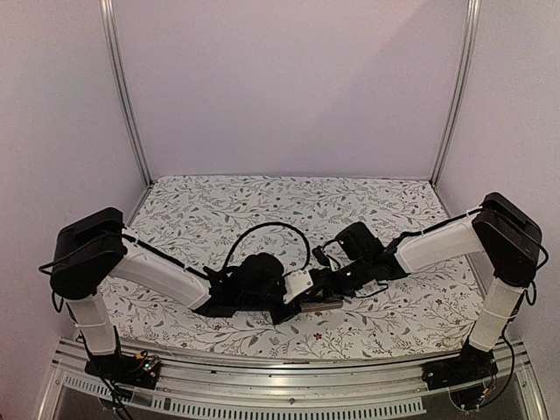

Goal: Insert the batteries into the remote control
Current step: Adjust the battery in the battery compartment.

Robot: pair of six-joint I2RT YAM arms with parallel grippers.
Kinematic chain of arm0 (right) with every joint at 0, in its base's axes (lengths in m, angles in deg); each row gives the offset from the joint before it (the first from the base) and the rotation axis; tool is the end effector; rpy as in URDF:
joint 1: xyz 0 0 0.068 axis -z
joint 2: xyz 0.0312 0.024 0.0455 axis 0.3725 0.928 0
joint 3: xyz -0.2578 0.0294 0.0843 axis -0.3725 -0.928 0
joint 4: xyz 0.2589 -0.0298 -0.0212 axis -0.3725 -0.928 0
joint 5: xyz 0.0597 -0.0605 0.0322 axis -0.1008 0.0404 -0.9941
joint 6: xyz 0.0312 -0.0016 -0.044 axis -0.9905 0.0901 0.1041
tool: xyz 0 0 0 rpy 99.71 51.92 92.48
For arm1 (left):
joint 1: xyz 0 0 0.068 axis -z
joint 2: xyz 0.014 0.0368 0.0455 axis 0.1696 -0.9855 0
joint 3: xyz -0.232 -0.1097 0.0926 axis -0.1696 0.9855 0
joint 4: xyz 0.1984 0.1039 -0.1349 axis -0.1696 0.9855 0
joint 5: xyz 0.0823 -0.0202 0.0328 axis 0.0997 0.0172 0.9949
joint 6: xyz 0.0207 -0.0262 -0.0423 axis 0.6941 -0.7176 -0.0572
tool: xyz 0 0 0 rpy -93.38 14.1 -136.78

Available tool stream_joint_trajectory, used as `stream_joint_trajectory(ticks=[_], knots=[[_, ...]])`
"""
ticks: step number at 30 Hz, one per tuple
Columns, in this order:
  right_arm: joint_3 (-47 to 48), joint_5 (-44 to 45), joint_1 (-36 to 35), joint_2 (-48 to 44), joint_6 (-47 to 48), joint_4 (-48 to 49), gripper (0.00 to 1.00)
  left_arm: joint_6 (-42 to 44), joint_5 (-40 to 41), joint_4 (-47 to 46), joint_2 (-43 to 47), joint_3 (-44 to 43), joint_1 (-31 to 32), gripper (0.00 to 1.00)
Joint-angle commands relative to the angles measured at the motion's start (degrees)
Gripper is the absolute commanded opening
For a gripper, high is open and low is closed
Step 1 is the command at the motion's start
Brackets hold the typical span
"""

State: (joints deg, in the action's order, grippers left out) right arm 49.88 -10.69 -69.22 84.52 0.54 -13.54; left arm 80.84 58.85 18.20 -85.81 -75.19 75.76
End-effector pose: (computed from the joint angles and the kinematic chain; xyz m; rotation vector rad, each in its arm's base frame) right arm 0.2158 0.2584 0.1243 -0.5051 2.7387 1.0945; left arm 0.1520 -0.3363 0.1328 1.3350 1.7704 -0.4925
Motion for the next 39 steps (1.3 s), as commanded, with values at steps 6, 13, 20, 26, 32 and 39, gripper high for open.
stream_joint_trajectory(ticks=[6,13,20,26,32,39], knots=[[-3.74,7.04,-0.55,3.17,-0.50,-10.67,0.00,-0.05,2.20,8.02,-8.20,-3.42,-0.41,0.00],[-4.08,7.66,-0.55,1.91,-1.01,-11.11,0.00,-1.43,-1.19,14.58,-4.28,-1.61,-0.10,0.00],[-3.68,7.64,-0.55,1.58,-1.05,-11.11,0.00,-0.43,1.34,18.07,-5.39,0.59,-0.19,0.00],[-3.85,7.67,-0.49,0.43,-1.03,-11.85,0.00,-1.59,4.20,21.60,-8.74,-1.54,-0.94,0.00],[-4.03,7.45,-0.37,0.23,-1.02,-11.85,0.00,-3.10,2.73,25.17,-7.54,-0.52,-0.95,0.00],[-4.29,6.85,0.57,-1.28,-1.04,-11.97,0.00,-5.96,3.31,27.41,-7.74,-1.60,-0.97,0.00]])
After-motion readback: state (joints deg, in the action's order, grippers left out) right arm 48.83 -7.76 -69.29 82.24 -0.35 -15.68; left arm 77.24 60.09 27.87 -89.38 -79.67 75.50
